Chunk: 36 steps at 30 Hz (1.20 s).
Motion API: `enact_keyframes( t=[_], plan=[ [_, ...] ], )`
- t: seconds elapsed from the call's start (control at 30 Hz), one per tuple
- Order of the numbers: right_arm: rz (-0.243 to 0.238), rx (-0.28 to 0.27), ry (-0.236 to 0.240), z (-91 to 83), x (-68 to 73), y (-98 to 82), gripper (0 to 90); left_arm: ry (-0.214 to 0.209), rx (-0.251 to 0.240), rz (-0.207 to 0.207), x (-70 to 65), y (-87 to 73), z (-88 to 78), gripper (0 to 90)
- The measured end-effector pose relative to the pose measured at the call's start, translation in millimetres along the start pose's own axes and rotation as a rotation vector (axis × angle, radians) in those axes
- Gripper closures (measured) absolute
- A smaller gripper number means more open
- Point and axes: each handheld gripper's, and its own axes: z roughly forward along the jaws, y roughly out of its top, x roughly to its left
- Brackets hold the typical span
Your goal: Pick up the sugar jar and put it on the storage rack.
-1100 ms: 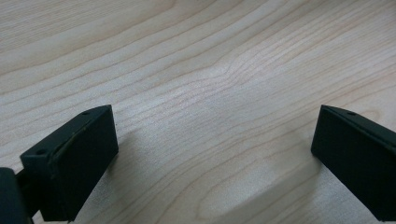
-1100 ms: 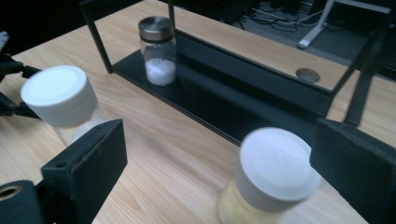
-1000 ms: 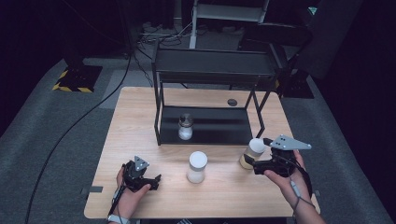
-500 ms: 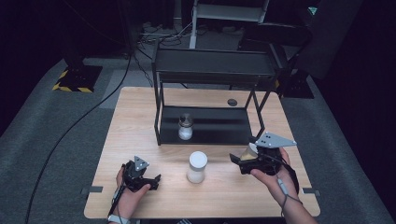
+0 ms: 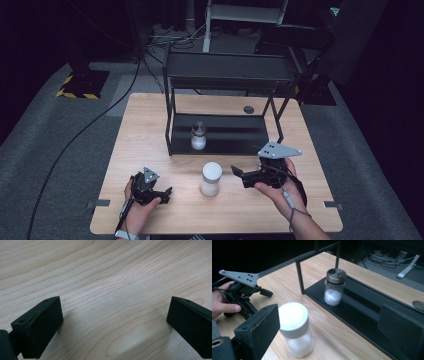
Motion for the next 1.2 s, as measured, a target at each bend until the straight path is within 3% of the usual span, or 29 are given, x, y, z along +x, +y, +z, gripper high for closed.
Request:
enact_keyframes(
  t=[0.5, 1.2],
  plan=[
    [-0.009, -0.008, 0.031, 23.3, 17.6, 4.7, 3.9, 0.0, 0.0, 0.0, 0.0, 0.0, 0.0, 0.6],
    [-0.016, 0.033, 0.051, 71.7, 32.4, -13.4, 6.2, 0.0, 0.0, 0.0, 0.0, 0.0, 0.0, 0.6]
  ],
)
